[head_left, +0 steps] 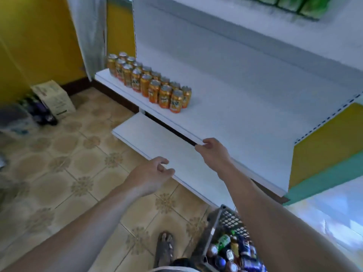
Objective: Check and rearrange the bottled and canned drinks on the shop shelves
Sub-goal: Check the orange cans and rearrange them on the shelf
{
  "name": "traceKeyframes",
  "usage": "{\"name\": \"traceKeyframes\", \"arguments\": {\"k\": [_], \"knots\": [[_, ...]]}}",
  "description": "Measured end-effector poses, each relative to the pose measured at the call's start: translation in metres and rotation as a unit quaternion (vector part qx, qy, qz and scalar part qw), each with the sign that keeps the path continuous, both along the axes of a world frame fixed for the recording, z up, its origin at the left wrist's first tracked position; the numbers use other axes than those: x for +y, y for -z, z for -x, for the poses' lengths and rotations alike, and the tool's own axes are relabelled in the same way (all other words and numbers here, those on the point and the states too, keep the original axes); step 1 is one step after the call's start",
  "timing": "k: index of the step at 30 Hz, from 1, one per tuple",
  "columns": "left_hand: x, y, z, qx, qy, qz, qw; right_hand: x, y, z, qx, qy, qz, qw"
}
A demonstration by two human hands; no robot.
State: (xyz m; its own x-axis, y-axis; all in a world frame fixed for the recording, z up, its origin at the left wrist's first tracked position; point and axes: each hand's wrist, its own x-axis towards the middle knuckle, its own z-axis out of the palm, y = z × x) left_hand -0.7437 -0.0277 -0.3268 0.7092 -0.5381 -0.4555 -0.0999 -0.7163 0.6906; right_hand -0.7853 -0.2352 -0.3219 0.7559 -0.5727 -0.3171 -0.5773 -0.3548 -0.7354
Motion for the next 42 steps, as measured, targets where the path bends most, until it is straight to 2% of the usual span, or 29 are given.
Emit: {"name": "traceKeyframes", "arguments": {"k": [5, 8, 15, 20, 25, 33, 38, 42], "knots": [[-0.006, -0.006, -0.065, -0.010, -0.037, 0.017, 0.999, -0.002, 0.000, -0.083, -0.016, -0.020, -0.011, 1.000], [-0.025, 0.000, -0.118, -0.027, -0.022, 0.019, 0.999, -0.015, 0.012, -0.148, -0.010, -0.028, -0.005, 1.000], [-0.081, 0.004, -0.243, -0.037, -0.027, -0.018, 0.999, -0.072, 0.045, -0.280, 0.006, 0.049, -0.052, 0.997], [-0.098, 0.017, -0.294, -0.009, -0.022, -0.036, 0.999, -0.080, 0.062, -0.334, 0.010, 0.058, -0.027, 0.998], [-0.103, 0.027, -0.335, 0.022, -0.004, -0.037, 0.999, -0.070, 0.083, -0.358, -0.002, 0.111, 0.012, 0.994], [-0.098, 0.029, -0.384, 0.022, 0.107, -0.010, 0.994, -0.056, 0.079, -0.349, -0.019, 0.173, 0.010, 0.985], [-0.090, 0.031, -0.411, -0.016, 0.155, 0.099, 0.983, -0.024, 0.046, -0.328, -0.089, 0.190, 0.039, 0.977], [-0.092, 0.020, -0.414, -0.049, 0.210, 0.200, 0.956, 0.006, 0.005, -0.317, -0.148, 0.173, 0.091, 0.970]]}}
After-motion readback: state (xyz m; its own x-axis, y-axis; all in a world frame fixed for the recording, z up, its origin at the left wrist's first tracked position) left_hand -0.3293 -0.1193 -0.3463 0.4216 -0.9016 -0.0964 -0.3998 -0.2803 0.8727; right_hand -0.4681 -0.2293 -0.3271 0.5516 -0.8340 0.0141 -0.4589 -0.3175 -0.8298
